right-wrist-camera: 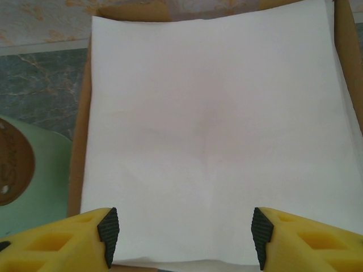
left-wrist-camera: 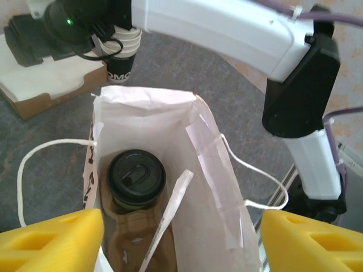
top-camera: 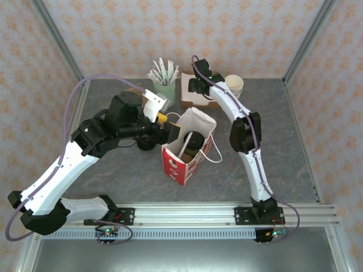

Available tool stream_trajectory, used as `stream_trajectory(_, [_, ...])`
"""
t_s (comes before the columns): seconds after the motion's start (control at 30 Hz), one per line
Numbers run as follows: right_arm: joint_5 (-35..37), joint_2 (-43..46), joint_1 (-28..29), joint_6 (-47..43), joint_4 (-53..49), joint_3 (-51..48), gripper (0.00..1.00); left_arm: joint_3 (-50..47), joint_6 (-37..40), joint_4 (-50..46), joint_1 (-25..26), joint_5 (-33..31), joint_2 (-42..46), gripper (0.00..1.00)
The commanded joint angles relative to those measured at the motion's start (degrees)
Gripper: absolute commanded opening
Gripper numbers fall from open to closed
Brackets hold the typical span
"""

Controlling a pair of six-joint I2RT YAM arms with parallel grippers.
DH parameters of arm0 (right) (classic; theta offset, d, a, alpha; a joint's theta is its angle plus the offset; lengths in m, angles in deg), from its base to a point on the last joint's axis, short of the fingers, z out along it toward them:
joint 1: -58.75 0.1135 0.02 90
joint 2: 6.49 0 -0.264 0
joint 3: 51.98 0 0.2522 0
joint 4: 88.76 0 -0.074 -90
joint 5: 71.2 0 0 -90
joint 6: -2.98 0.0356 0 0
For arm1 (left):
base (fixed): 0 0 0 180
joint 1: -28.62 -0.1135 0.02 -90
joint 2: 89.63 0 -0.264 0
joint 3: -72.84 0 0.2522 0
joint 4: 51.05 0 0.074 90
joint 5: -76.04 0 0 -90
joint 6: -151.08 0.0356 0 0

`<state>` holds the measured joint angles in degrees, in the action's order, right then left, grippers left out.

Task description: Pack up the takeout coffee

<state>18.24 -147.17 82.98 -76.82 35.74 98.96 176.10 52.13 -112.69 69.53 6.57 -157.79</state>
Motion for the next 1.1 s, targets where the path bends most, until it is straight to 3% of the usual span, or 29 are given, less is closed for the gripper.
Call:
stream_trajectory(0.0, [5.1,-2.5,0.3,-0.7,2.1,3.8,0.66,4.5,1.0,-1.7,0.5,-1.9,0.1,0.79])
stream_trajectory(0.3, [9.6,-8.3,0.4,-3.6,2.3,10.2,0.72,7.0,0.3,-4.3,0.5,-2.8,0.3,0.81])
stream_trajectory(0.63, [9.0,-12.8,-0.4,-4.3,4.8,13.8,0.84,5.5,-1.5,-6.3,0.5,-3.6,0.7,0.81])
stream_trajectory(1.07, [9.9,-17.9,-1.1,-5.5,7.0,16.0,0.87,1.8,-3.2,-5.1,0.5,-4.4,2.8,0.79])
